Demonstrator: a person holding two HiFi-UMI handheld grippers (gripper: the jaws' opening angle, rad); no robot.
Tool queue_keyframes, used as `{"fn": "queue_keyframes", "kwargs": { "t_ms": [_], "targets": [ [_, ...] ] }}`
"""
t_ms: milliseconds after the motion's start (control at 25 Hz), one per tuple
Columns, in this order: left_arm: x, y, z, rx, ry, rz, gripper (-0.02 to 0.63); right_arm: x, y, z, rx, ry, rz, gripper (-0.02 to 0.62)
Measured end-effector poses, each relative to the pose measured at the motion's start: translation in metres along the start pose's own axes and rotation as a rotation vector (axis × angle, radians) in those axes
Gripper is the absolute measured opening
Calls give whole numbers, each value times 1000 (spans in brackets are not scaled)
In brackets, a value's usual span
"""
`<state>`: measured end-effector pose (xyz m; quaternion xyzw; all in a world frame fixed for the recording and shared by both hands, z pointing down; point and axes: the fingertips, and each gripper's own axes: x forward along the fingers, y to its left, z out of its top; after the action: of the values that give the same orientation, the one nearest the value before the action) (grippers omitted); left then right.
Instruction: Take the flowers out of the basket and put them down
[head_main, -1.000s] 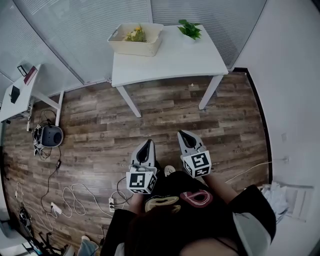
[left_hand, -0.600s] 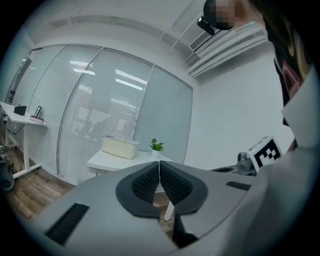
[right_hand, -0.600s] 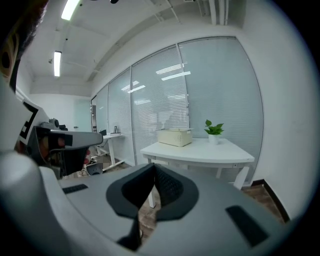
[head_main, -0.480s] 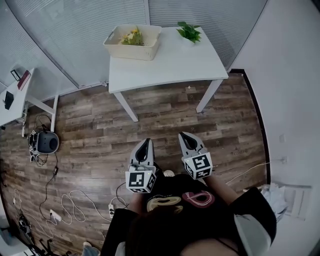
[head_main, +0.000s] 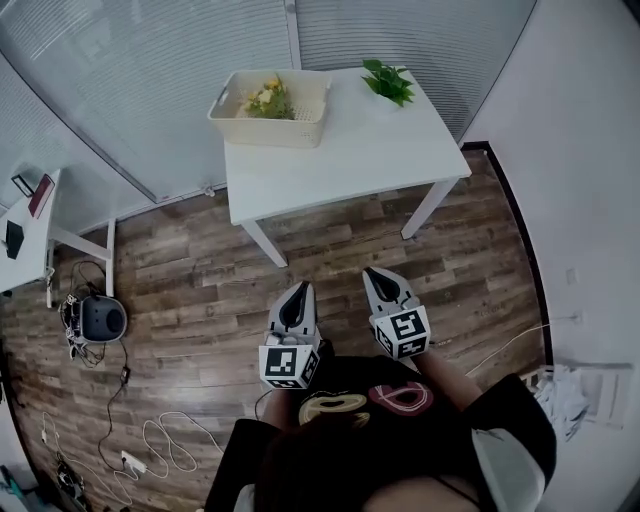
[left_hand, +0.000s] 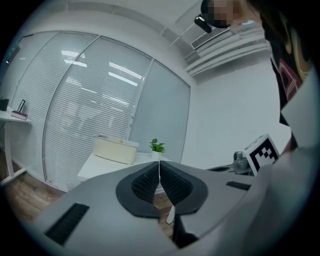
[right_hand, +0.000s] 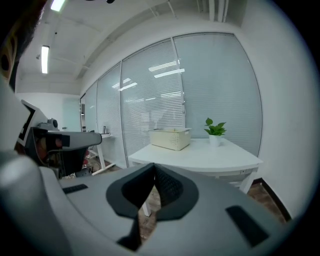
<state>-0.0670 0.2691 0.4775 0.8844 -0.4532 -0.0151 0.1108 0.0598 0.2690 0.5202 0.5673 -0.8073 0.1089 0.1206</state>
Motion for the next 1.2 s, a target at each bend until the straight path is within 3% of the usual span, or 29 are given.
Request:
{"fn": "queue_keyframes", "kwargs": {
  "t_ms": [560,920,1200],
  "targets": [
    [48,109,26,12,12,-56,18,106,19,33,12,-9,-56,11],
    [82,120,40,33,18,-100,18,132,6,43,36,-16,-79,11],
    [116,133,40,24,22,-53,18,177,-21,70,33,-28,-17,11]
  ]
}}
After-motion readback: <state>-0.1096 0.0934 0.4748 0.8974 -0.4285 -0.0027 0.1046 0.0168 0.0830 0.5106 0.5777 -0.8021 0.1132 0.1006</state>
